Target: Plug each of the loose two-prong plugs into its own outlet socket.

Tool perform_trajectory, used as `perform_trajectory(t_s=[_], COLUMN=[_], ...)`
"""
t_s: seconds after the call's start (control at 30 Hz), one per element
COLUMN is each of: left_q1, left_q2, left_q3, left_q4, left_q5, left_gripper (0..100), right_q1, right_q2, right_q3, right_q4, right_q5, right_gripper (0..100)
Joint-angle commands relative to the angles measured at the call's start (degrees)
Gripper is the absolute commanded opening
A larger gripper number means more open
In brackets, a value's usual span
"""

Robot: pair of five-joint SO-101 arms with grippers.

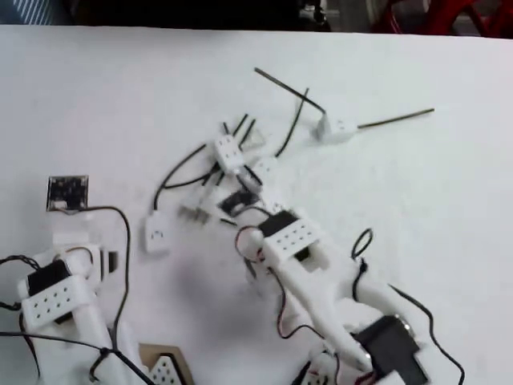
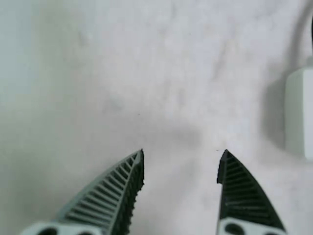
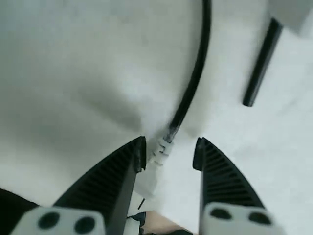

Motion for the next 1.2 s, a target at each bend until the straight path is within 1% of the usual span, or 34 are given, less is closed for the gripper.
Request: perform_trajectory(t_s=[0.0,0.07,0.1,0.2,0.27,0.33,0.47,0.63,0.77,0.87,0.93,1.07,1.17], left_q1=[-0.13,-0.13,-0.13,-0.13,-0.13,-0.13,-0.13,-0.13,-0.13,-0.13,-0.13,-0.13,-0.13], left_q2=[-1.01,-1.01,-1.01,-1.01,-1.01,-1.01,-1.01,-1.01,-1.01,-1.01,-1.01,-1.01,-1.01], left_q3=[-0.18,-0.09,-0.09,-0.09,-0.09,-0.09,-0.09,-0.09,-0.09,-0.09,-0.09,-0.09,-0.09], left_q4=[-1.23,-1.23,-1.23,-1.23,-1.23,-1.23,-1.23,-1.23,-1.23,-1.23,-1.23,-1.23,-1.23], left_q5=[0.09,0.09,0.09,0.09,0.09,0.09,0.09,0.09,0.09,0.09,0.09,0.09,0.09], left_gripper=[25,25,25,25,25,25,25,25,25,25,25,25,25], right_q1=[-0.75,-0.48,-0.48,-0.57,-0.57,-0.57,-0.66,-0.48,-0.40,1.27,3.65,7.87,8.22], right_q2=[3.65,6.55,7.96,10.59,10.42,8.57,-0.84,-17.89,-28.97,-33.10,-32.92,-28.70,-23.60], right_q3=[0.00,-0.09,-0.09,-0.97,-1.23,-1.41,-1.49,-4.31,-6.51,-6.86,-6.51,-2.99,-1.23], right_q4=[-1.63,-1.71,-1.71,-1.80,-1.63,-1.45,1.19,8.22,9.36,7.16,4.18,-4.53,-8.48], right_q5=[-0.44,-0.44,-0.44,0.00,0.00,0.00,0.09,0.09,0.09,0.18,2.29,5.63,5.63], right_gripper=[15.8,14.5,12.2,0.9,2.9,1.4,1.6,1.6,1.6,1.6,1.6,1.6,1.7])
